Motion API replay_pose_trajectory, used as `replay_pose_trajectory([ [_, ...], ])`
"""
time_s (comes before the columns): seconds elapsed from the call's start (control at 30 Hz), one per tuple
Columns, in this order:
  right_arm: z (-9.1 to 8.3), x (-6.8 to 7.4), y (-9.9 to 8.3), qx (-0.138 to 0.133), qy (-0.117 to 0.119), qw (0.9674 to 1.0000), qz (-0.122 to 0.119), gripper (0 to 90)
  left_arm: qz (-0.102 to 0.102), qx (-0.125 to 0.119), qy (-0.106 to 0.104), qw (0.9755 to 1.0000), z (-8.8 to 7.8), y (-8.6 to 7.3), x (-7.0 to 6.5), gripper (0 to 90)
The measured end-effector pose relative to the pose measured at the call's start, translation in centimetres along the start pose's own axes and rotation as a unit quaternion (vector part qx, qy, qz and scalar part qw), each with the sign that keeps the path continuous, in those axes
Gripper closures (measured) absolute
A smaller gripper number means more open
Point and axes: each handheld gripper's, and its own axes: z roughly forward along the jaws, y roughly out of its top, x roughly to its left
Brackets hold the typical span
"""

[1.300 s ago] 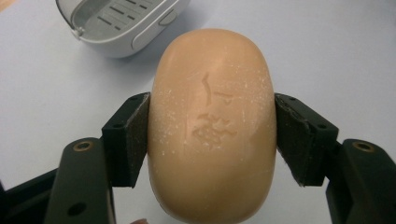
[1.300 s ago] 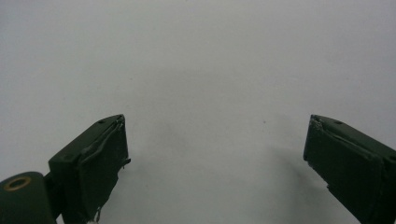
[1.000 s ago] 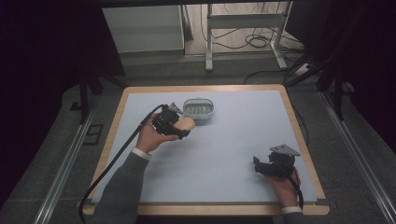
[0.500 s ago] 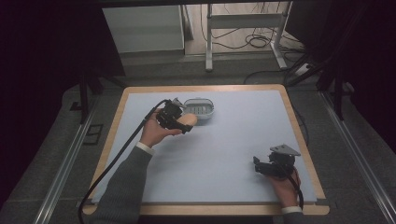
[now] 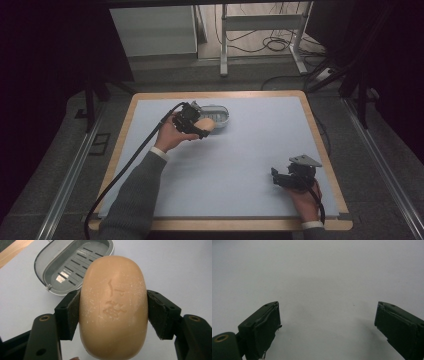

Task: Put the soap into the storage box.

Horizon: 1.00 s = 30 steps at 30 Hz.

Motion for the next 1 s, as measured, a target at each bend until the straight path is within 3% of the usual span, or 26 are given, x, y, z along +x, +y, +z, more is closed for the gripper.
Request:
replay_pose_trajectory([
  [0.5,0.0,0.0,0.0,0.002,0.0,1.0,-0.001,6.5,-0.004,-0.011,-0.005,0.9999,0.2,1.3,0.6,32.2],
  [1.0,0.0,0.0,0.0,0.002,0.001,1.0,0.0,6.5,0.015,0.001,-0.001,0.9999,1.0,3.5,1.3,32.2],
])
